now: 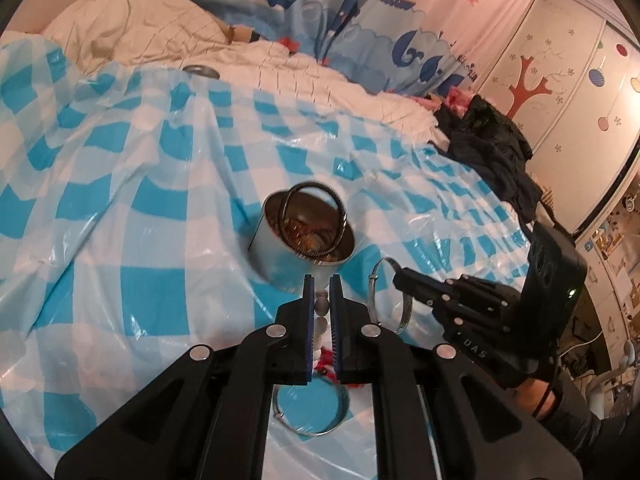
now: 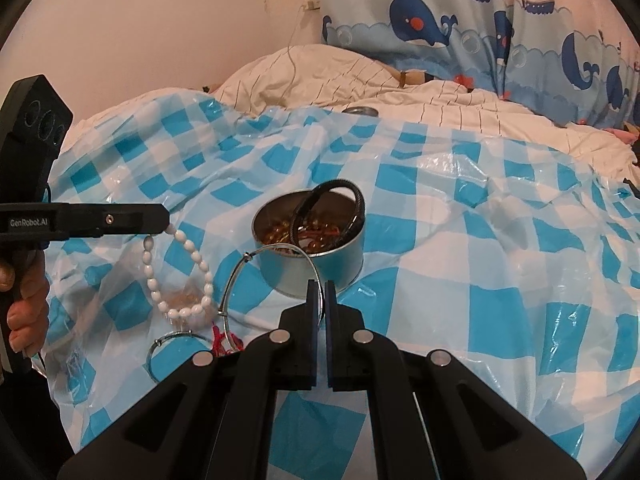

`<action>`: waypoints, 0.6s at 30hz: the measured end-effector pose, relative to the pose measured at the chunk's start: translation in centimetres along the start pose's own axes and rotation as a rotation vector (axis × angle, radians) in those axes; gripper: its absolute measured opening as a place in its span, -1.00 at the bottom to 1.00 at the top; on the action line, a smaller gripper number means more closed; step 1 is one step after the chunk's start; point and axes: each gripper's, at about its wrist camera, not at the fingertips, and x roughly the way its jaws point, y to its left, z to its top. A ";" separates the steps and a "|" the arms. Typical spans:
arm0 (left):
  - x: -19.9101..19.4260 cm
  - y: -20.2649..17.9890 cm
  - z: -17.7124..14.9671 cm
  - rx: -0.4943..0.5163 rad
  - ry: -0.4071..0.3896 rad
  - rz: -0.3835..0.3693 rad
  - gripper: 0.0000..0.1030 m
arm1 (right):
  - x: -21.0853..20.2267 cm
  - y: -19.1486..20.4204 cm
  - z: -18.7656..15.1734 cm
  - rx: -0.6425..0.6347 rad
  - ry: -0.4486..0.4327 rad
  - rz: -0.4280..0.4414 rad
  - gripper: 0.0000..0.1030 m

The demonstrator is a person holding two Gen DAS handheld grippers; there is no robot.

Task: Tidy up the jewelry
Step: 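Carry pearl bracelet in left gripper to tin while right gripper carries bangle there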

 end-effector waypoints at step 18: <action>1.6 -3.5 3.4 -0.005 -0.115 -0.054 -0.88 | 0.5 -1.2 2.5 0.035 -0.093 -0.095 -0.93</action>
